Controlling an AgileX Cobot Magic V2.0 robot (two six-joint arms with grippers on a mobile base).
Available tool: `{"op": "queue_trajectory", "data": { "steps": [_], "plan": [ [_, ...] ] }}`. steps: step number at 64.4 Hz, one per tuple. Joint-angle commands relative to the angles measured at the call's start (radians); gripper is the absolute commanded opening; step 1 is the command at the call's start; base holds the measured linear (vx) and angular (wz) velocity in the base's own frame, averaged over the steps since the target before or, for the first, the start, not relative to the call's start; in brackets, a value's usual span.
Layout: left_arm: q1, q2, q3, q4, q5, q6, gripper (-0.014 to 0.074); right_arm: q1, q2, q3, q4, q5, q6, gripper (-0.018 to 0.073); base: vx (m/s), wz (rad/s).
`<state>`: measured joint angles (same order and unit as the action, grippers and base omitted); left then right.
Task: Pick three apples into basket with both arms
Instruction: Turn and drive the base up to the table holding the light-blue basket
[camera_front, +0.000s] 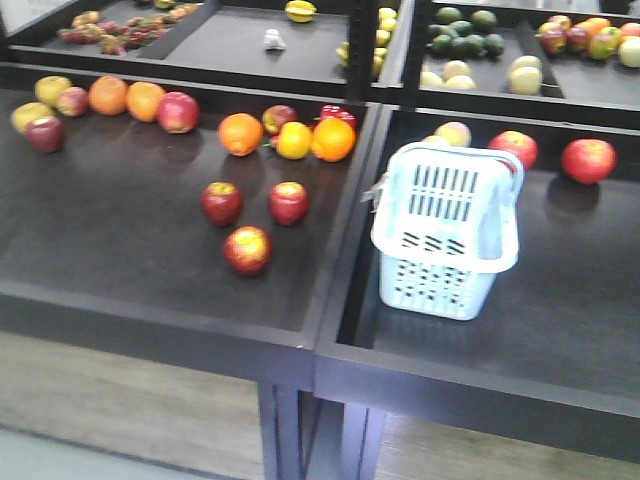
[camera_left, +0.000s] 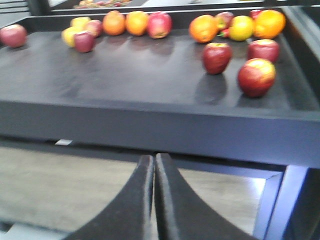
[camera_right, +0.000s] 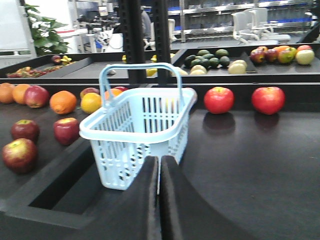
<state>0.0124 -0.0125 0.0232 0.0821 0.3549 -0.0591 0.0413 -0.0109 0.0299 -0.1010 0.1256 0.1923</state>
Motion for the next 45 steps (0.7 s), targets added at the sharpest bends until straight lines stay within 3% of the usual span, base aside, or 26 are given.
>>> {"op": "queue_trajectory", "data": {
  "steps": [1,45],
  "plan": [
    [-0.001,-0.022,0.027,0.001,-0.068,-0.007,-0.0007,-0.001,-0.008,0.01,-0.002,-0.075,-0.002,-0.0003,0.07,-0.3],
    [-0.001,-0.022,0.027,0.001,-0.068,-0.007,-0.0007,-0.001,-0.008,0.01,-0.002,-0.075,-0.002,-0.0003,0.07,-0.27]
  ]
}}
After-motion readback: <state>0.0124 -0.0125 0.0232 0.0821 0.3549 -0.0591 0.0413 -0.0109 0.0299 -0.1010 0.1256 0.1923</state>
